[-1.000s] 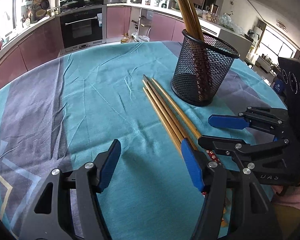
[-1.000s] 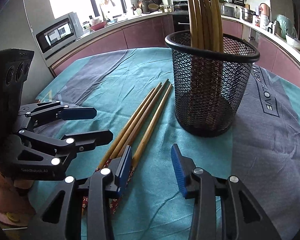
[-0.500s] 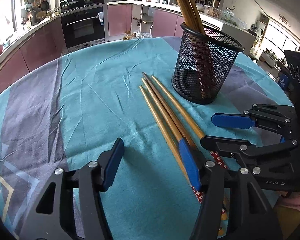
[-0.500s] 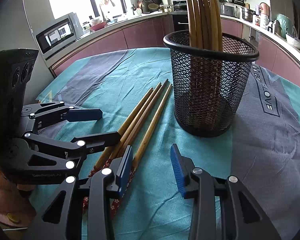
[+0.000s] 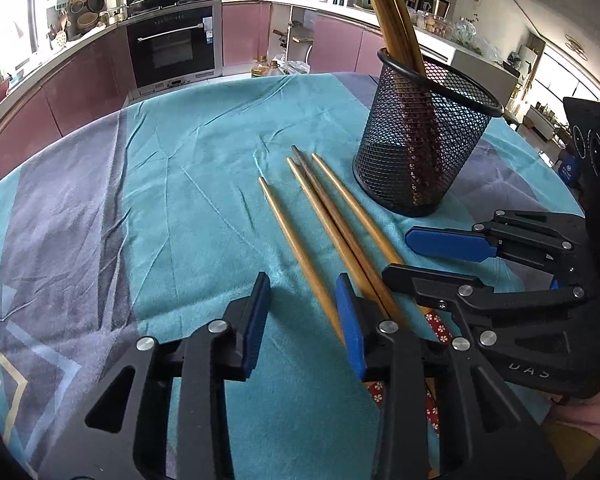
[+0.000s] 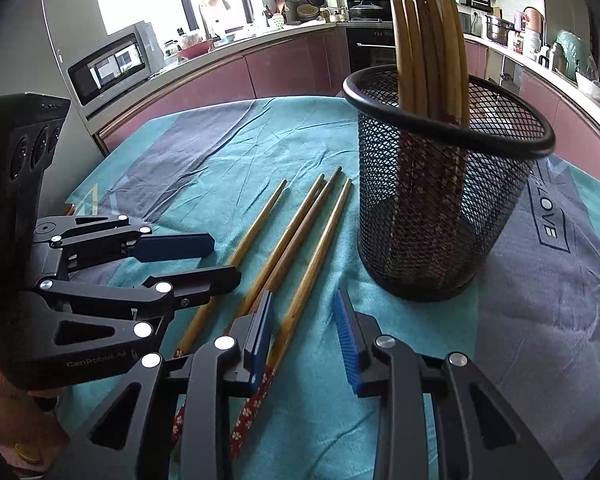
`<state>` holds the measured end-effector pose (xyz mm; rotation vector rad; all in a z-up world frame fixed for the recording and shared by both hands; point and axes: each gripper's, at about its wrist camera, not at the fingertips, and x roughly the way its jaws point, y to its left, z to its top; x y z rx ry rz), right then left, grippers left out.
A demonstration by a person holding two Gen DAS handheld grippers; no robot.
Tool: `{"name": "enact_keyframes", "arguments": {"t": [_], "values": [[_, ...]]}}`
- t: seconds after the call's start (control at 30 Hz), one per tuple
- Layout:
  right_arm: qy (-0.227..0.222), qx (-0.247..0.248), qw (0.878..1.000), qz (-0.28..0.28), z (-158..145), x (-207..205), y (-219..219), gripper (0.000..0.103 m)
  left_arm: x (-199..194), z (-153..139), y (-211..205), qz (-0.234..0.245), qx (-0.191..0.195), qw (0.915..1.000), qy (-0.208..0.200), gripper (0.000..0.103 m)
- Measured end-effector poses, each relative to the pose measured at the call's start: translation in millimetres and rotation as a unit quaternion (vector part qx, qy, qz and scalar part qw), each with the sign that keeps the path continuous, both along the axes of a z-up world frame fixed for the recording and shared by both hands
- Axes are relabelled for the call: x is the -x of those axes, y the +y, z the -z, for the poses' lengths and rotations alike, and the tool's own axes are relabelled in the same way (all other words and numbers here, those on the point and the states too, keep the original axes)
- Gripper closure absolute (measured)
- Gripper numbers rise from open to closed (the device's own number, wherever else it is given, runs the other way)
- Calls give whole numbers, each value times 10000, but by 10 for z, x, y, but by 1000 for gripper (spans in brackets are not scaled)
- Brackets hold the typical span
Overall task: Organize utensils
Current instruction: 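Reach the left gripper to the chopstick row and grasp one while the right gripper grasps another, then lift the chopstick upright with the left gripper while the right gripper carries its chopstick over the cup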
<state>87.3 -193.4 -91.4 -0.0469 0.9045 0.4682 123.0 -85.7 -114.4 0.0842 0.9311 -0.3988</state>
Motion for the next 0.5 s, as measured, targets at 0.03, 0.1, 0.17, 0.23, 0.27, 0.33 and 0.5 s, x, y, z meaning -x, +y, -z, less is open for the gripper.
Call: {"name": "enact_keyframes", "arguments": {"t": [0.03, 0.1, 0.17, 0.23, 0.27, 0.33, 0.5], "values": [[7, -8, 10000, 11, 2, -20, 1, 74, -5, 4, -6, -4, 0, 10000, 4, 75], [11, -17, 10000, 45, 8, -47, 4, 79, -20, 6, -18, -4, 9, 10000, 15, 82], [29, -64, 9999, 112, 16, -71, -12, 86, -34, 6, -17, -31, 57, 10000, 42, 87], [82, -191, 9997, 145, 23, -84, -46, 91, -37, 8, -10, -68, 114, 9999, 58, 89], [113, -269, 9994, 167, 31, -86, -67, 92, -37, 7, -6, -94, 156, 9998, 73, 90], [160, -398, 9988, 219, 36, -87, -107, 94, -45, 12, 10, -139, 243, 9996, 102, 94], [229, -679, 9967, 369, 43, -70, -192, 96, -11, 9, 74, -262, 396, 9988, 110, 95]]}}
